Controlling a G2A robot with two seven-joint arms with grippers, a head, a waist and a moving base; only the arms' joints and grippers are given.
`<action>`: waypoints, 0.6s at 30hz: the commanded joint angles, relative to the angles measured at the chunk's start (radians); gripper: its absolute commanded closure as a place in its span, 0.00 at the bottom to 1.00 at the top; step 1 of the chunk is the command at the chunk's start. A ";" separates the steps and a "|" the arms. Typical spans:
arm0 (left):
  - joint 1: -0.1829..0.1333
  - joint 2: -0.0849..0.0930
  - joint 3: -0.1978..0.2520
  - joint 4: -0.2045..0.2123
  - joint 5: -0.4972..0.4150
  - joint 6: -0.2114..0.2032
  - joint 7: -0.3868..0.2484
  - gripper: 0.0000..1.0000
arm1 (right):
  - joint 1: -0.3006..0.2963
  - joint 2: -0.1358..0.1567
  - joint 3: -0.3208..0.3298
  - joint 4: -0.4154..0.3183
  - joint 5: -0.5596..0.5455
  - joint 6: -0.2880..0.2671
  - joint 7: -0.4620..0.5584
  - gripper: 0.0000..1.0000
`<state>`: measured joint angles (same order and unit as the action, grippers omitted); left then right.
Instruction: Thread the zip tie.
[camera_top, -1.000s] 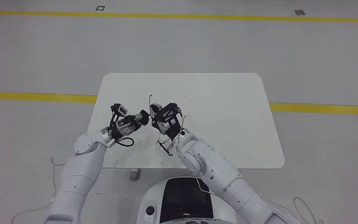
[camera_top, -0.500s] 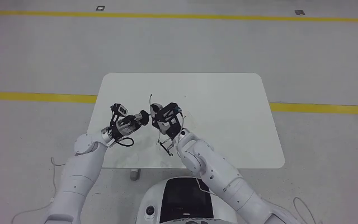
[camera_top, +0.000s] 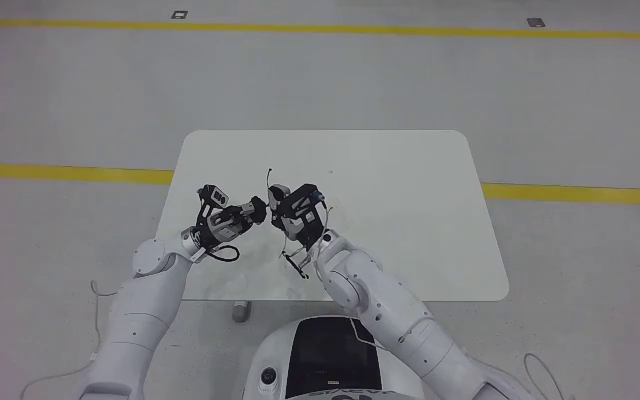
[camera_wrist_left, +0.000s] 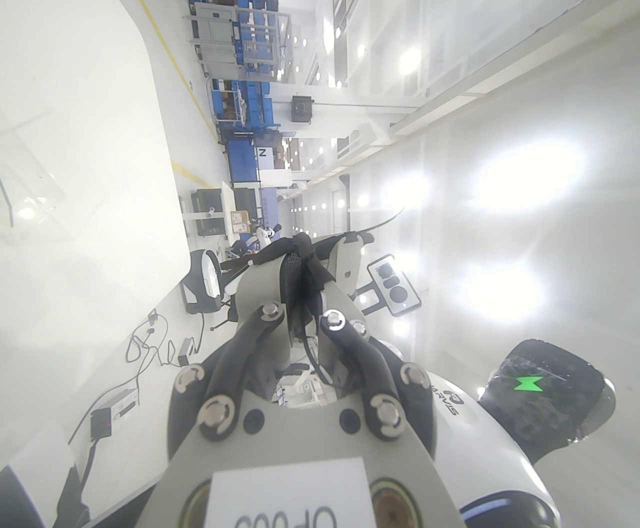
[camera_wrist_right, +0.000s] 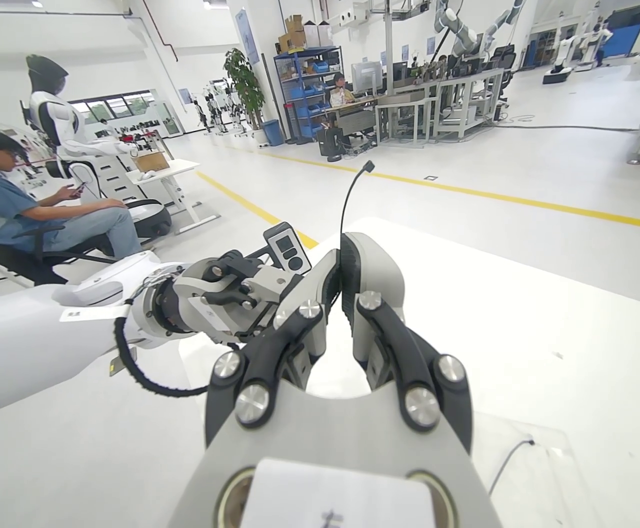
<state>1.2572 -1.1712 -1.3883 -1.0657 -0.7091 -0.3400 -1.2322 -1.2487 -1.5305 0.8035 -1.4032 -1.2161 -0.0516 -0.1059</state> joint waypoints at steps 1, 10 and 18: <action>0.000 0.000 0.000 0.000 0.000 0.000 0.000 1.00 | 0.000 -0.001 0.001 0.000 0.000 0.000 0.001 1.00; 0.000 0.000 0.000 0.000 0.000 0.000 0.000 1.00 | -0.005 -0.003 0.004 -0.004 -0.002 -0.012 0.004 1.00; 0.000 0.000 0.000 0.000 0.000 0.000 0.000 1.00 | -0.006 -0.005 0.006 -0.007 0.004 -0.033 0.017 1.00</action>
<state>1.2572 -1.1712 -1.3883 -1.0657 -0.7091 -0.3400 -1.2322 -1.2551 -1.5353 0.8088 -1.4097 -1.2113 -0.0838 -0.0898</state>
